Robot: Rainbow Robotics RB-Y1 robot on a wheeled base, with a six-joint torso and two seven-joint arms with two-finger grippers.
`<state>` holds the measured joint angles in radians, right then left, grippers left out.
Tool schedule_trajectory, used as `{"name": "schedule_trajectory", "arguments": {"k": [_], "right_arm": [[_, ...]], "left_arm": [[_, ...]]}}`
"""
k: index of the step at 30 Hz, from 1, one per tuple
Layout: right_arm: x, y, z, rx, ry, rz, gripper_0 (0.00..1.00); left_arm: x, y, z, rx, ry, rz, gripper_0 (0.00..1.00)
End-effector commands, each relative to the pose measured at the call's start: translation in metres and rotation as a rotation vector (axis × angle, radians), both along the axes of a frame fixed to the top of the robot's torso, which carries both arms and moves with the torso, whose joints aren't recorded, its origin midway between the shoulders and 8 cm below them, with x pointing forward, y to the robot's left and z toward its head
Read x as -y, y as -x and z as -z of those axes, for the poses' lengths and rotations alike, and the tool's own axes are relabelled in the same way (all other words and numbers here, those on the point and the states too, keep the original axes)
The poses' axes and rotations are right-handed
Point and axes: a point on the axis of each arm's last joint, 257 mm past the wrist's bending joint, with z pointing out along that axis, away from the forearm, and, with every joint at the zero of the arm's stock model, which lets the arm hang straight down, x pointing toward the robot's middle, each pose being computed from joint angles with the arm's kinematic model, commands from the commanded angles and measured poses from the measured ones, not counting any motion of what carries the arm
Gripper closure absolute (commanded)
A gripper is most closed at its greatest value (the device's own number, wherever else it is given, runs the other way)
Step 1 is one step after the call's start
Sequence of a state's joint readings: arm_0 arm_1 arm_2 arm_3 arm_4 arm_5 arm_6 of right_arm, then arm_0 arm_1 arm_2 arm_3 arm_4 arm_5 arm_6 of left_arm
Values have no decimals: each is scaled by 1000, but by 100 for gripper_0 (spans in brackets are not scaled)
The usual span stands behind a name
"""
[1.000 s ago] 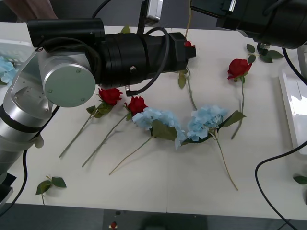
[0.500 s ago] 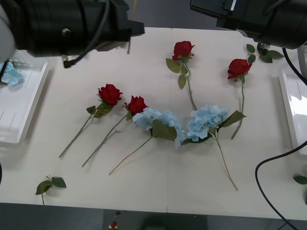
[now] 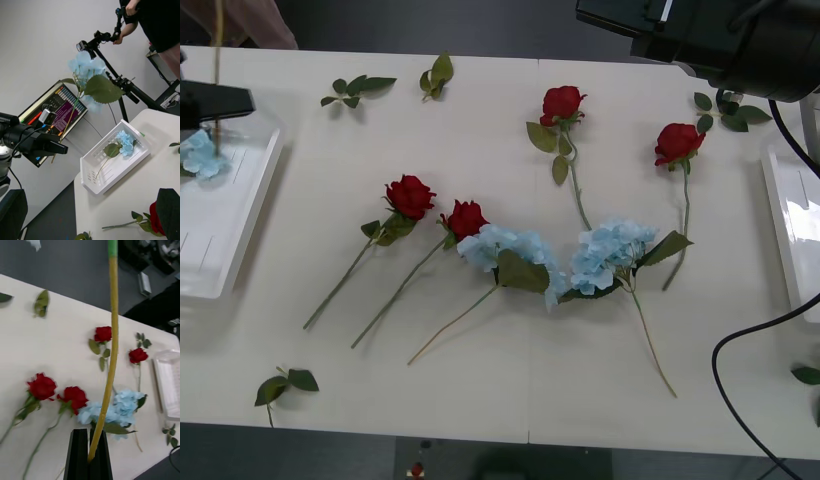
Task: Put the red flowers into the right box and the blue flowers into the left box
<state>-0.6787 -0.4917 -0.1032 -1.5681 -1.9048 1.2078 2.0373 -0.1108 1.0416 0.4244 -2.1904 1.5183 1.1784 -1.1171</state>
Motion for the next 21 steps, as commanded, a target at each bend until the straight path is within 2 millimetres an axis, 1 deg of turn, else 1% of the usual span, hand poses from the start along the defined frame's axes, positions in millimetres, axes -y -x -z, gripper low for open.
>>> {"name": "schedule_trajectory", "arguments": {"k": [1,2,4,5,7,11,12,13,15,16,18,21], "right_arm": [[2,5,-18,28,13,-4,0],[5,4,-16,28,28,5,0],[9,0,-13,28,50,22,0],[14,-3,-8,28,80,38,0],[22,-7,0,24,126,61,0],[39,-17,21,-79,213,115,0],[43,-19,26,-105,233,128,0],[46,-22,30,-124,246,142,0],[58,-29,45,-187,299,189,0],[61,-31,49,-203,312,203,0],[76,-39,64,-278,361,262,0],[95,-48,82,-382,408,345,0]], "left_arm": [[-54,10,10,-1,-69,-31,100],[-75,13,16,-16,-75,-56,100],[-99,17,26,-34,-104,-80,100],[-122,21,35,-54,-124,-107,100],[-148,25,46,-77,-137,-141,100],[-205,32,71,-122,-156,-231,100],[-216,33,76,-129,-164,-247,100],[-222,34,79,-135,-167,-257,100],[-248,37,92,-155,-191,-299,100],[-253,38,95,-161,-196,-307,100],[-270,41,111,-196,-201,-334,100],[-282,44,129,-237,-180,-363,100]]}}
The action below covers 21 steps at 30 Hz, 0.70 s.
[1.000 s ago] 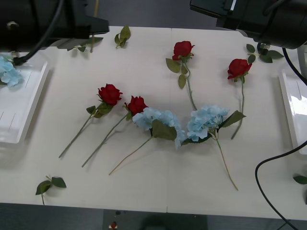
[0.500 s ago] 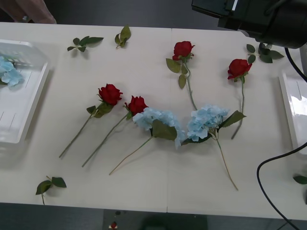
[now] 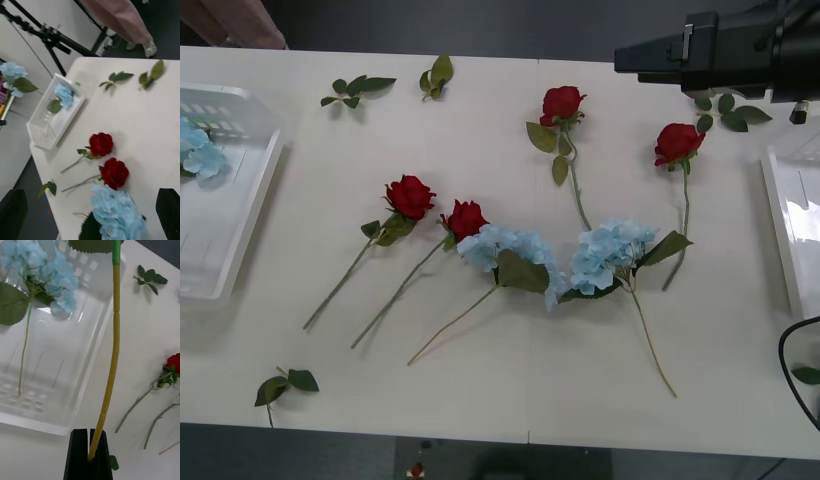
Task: Put the red flowers into the right box and the blue flowers into the left box
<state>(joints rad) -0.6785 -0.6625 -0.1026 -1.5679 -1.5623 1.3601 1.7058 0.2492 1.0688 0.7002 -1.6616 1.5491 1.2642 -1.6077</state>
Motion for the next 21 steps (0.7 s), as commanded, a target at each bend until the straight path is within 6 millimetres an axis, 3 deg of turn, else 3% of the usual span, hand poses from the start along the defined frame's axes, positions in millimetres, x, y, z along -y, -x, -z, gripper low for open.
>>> {"name": "schedule_trajectory", "arguments": {"k": [1,3,4,5,11,16,18,20,21], "right_arm": [[24,-11,2,-108,50,132,0],[42,-16,16,-169,95,208,0],[42,-16,16,-169,95,208,0],[61,-21,31,-224,141,286,0],[110,-34,69,-354,225,478,0],[139,-46,101,-375,347,580,0],[147,-50,109,-378,376,607,0],[156,-55,121,-389,412,637,0],[156,-56,123,-390,420,640,0]], "left_arm": [[-15,2,19,-41,-23,-12,100],[-20,4,31,-62,-9,-27,100],[-20,4,31,-62,-9,-27,100],[-25,6,42,-80,2,-44,100],[-33,8,75,-121,1,-77,100],[-37,7,85,-131,-28,-84,99],[-39,7,86,-131,-39,-87,94],[-42,6,87,-129,-51,-91,67],[-42,6,88,-128,-53,-92,62]]}}
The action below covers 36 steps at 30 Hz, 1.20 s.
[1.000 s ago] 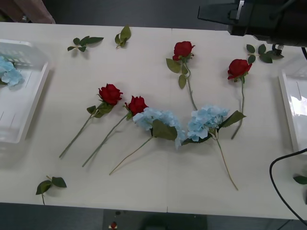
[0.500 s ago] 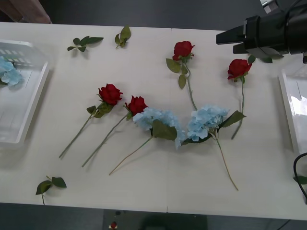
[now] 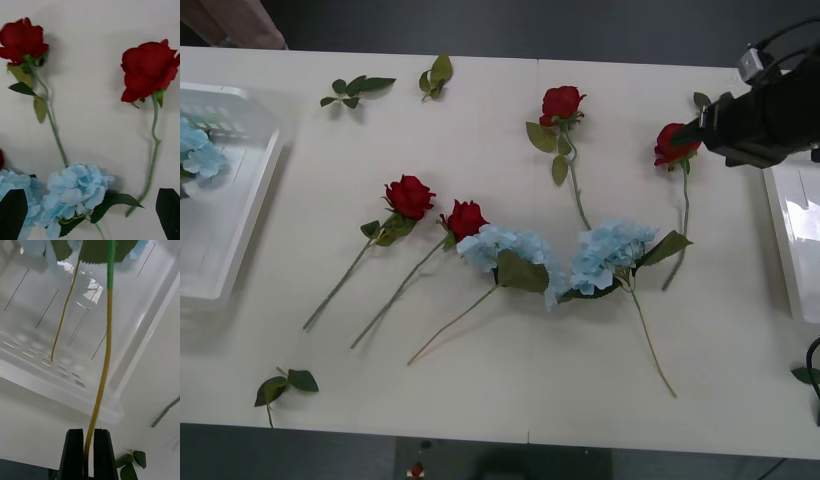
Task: Put the red flowers into the right box and the blue flowers into the left box
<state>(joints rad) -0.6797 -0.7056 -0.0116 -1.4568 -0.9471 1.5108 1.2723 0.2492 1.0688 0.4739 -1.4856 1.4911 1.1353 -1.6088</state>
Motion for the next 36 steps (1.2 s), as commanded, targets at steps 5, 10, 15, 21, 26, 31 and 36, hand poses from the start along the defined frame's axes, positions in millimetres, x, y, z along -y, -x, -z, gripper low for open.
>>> {"name": "schedule_trajectory", "arguments": {"k": [5,10,15,21,26,31,36], "right_arm": [[23,-27,4,6,128,58,0],[28,-39,26,-17,157,78,0],[38,-48,51,-26,192,104,0],[44,-60,72,-1,223,116,0],[40,-67,85,13,221,117,0],[37,-74,95,35,221,123,0],[33,-78,103,51,225,125,0]], "left_arm": [[-15,-10,-19,49,-89,22,16],[-9,-16,-33,89,-47,23,0],[11,-28,-67,156,5,67,0],[46,-41,-109,207,12,158,0],[73,-56,-132,241,-1,222,0],[89,-80,-140,260,-42,259,0],[103,-104,-138,253,-130,303,0]]}}
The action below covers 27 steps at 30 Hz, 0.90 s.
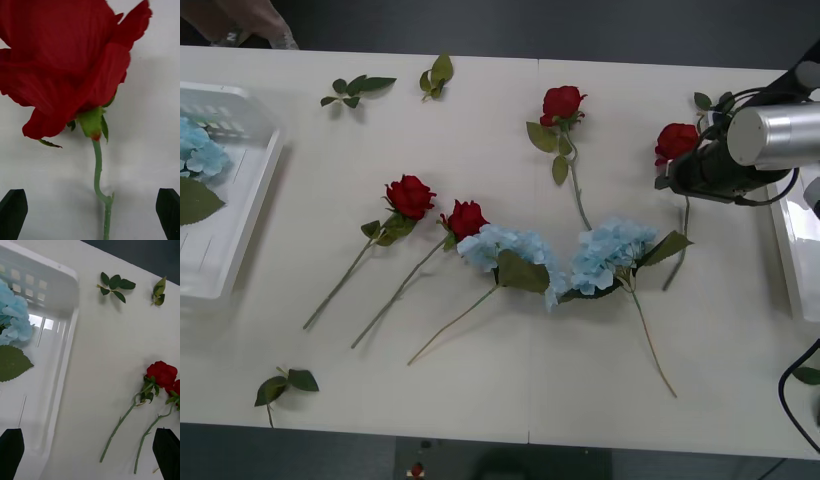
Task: Put the red flowers into the right box and the blue flowers into the left box
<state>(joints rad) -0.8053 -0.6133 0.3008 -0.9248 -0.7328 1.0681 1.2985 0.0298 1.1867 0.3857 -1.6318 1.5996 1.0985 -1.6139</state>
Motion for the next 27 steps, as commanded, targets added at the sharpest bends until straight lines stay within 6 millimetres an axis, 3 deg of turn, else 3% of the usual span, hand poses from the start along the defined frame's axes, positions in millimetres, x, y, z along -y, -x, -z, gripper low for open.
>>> {"name": "schedule_trajectory", "arguments": {"k": [1,8,18,21,22,25,27], "right_arm": [[-7,-19,-22,60,16,-30,0],[-7,-21,-14,69,23,-26,0],[-11,-22,-4,68,25,-23,0],[-11,-22,-4,70,27,-23,29],[-10,-22,-4,69,29,-22,49],[-11,-22,-3,68,31,-23,92],[-10,-22,-3,69,32,-23,100]], "left_arm": [[15,-23,-15,26,-88,36,0],[46,-49,-6,15,-178,103,0],[101,-90,24,35,-287,173,0],[116,-101,34,56,-304,183,0],[122,-105,38,59,-314,190,0],[135,-111,51,45,-329,208,0],[142,-115,61,33,-331,219,0]]}}
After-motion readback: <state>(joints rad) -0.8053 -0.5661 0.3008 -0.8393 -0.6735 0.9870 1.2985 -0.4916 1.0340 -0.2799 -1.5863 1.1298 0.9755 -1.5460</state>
